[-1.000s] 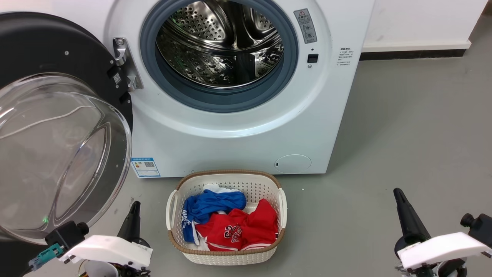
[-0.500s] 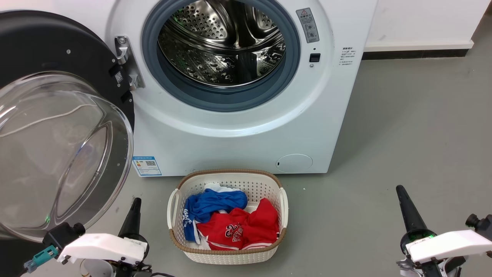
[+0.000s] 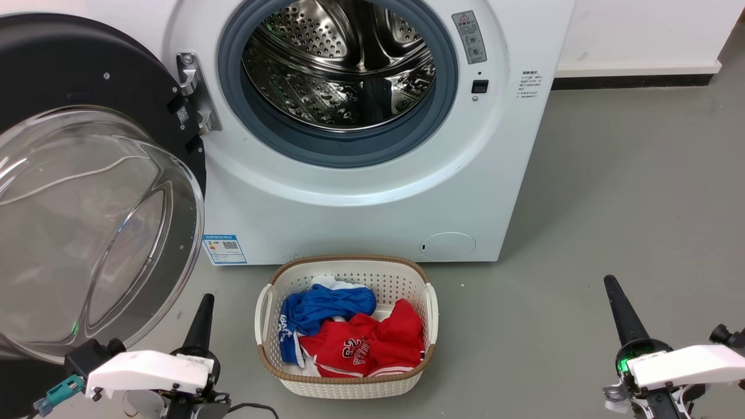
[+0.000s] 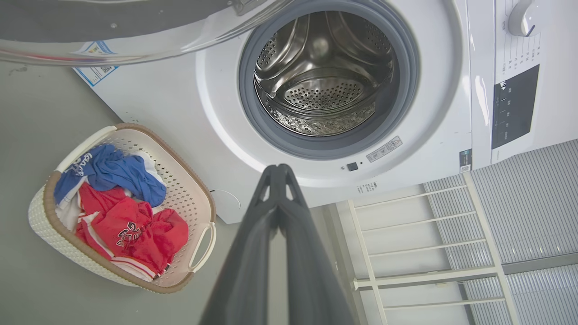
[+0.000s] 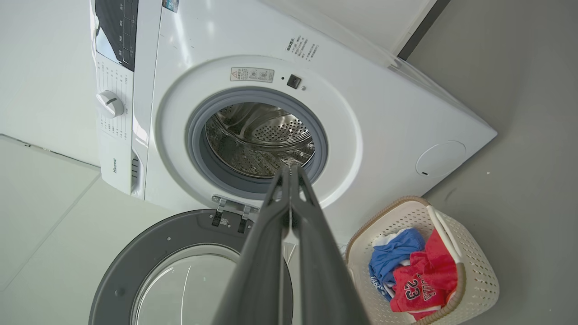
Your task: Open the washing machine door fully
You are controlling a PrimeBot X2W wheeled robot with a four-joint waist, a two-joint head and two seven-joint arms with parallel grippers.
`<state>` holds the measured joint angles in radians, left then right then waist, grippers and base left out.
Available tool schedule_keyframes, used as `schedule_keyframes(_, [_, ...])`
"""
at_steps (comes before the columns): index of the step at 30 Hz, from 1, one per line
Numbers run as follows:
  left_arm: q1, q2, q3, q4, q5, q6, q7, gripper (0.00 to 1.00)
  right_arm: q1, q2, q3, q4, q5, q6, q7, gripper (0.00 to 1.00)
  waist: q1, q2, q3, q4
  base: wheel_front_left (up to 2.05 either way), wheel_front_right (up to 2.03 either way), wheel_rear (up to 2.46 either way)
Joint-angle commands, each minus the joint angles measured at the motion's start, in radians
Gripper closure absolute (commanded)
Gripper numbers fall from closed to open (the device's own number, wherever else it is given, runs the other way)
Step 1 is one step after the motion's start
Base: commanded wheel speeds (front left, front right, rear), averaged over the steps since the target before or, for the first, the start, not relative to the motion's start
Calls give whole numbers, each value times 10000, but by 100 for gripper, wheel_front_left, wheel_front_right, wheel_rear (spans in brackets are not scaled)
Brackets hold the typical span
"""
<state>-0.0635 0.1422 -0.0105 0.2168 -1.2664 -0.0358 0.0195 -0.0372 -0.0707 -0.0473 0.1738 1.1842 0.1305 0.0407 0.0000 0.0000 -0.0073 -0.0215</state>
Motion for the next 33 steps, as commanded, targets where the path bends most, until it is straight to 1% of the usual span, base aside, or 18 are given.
schedule_keyframes(1, [-252,-16,100,-53,-145,-92,32,100,-236,-62,-27,-24,201,4,23,100,0,0,1,3,0,0,0])
schedule_keyframes(33, [-424,-600,850,173,-2320,-670,636,100,-587,-21,-271,450,3011,4,353,100,0,0,62,129,0,0,0])
